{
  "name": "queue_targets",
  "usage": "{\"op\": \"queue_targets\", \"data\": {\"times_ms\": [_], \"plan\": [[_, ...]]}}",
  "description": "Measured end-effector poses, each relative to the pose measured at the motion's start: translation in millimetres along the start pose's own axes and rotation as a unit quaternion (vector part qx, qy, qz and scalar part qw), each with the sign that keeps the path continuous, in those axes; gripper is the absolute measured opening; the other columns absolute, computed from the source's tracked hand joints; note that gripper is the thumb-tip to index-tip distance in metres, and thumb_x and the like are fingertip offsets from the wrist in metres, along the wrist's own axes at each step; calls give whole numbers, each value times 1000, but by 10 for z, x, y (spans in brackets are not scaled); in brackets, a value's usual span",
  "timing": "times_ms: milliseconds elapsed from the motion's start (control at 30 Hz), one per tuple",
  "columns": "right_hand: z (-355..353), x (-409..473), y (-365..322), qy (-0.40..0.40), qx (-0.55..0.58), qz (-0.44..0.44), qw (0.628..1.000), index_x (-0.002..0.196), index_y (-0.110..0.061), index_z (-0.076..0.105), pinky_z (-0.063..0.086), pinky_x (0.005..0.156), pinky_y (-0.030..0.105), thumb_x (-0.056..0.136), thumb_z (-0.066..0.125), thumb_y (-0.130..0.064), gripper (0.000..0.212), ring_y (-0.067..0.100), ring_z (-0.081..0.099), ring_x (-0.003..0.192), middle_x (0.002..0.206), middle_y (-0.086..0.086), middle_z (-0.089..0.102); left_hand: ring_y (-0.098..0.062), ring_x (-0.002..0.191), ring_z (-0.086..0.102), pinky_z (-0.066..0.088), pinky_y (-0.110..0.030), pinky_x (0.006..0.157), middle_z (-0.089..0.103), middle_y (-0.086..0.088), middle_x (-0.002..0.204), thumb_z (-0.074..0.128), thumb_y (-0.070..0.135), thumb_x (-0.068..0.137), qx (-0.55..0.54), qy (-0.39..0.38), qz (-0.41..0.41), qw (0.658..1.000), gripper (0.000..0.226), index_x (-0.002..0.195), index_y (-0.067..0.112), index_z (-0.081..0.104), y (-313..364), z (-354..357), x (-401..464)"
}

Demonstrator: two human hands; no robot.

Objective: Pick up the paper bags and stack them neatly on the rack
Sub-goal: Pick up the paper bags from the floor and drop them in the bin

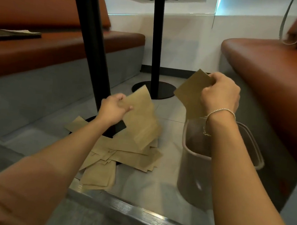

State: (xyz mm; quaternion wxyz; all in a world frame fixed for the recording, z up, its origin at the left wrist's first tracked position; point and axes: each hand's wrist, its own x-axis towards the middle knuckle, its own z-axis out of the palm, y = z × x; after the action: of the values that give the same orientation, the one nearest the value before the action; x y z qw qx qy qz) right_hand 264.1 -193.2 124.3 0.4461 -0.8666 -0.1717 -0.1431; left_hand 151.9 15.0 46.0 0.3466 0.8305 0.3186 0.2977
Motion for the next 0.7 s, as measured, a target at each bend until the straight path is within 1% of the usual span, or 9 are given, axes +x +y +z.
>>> {"op": "queue_targets", "data": {"times_ms": [67,133,200,267,333,367,467,533,700], "plan": [[-100,91,119,10,-15,21,1000,123,-22,59,43,91,37,91,45,-7,38,31,50,115,125,9,56,-21,81,62,56,-39,72,64,-3,83,69,25,84,-32,34,16,999,14,87,14,62,244,115,50],[-201,182,231,19,-23,43,999,123,-23,60,44,91,37,91,45,-7,38,31,50,118,126,9,57,-21,89,62,53,-42,83,64,3,85,67,26,84,-31,71,57,995,9,85,20,60,511,253,94],[-280,250,325,19,-23,64,998,121,-22,62,45,90,38,93,45,-8,35,30,50,118,125,9,57,-22,91,63,52,-45,86,64,5,86,66,24,83,-44,105,91,989,8,83,21,59,795,398,91],[-342,294,395,17,-20,82,996,118,-19,64,46,88,39,94,48,-9,30,28,49,118,122,8,58,-17,88,62,53,-36,82,61,9,82,64,22,84,-48,137,107,984,7,82,20,57,1050,527,69],[-357,307,418,-2,-22,95,995,116,-17,64,46,87,38,94,51,-12,26,26,48,118,121,8,58,-12,87,58,47,-24,76,56,13,78,62,20,86,-32,144,112,983,7,83,20,55,1247,626,-4],[-350,316,439,-14,-28,100,994,116,-16,63,46,87,38,94,51,-13,26,26,47,119,121,8,58,-11,85,57,47,-23,75,55,15,76,61,18,87,-29,132,116,984,8,83,20,55,1316,686,-49],[-216,256,468,-53,-67,93,992,117,-15,62,44,89,38,95,46,-14,27,29,46,120,122,10,56,-10,79,59,57,-32,74,52,17,76,62,15,88,-25,55,125,990,7,87,20,57,1307,852,-156],[-78,198,474,-74,-95,68,990,119,-14,59,41,93,39,96,44,-16,27,30,43,120,124,11,54,-14,85,61,57,-36,76,52,15,79,61,16,89,-21,19,113,993,6,91,20,57,1240,926,-196],[179,62,508,-131,-76,34,988,123,-16,55,40,97,41,92,53,-20,31,29,43,118,122,10,55,-14,81,60,58,-36,75,54,8,83,60,15,89,-36,-57,82,994,12,101,17,59,1055,1094,-289]]}}
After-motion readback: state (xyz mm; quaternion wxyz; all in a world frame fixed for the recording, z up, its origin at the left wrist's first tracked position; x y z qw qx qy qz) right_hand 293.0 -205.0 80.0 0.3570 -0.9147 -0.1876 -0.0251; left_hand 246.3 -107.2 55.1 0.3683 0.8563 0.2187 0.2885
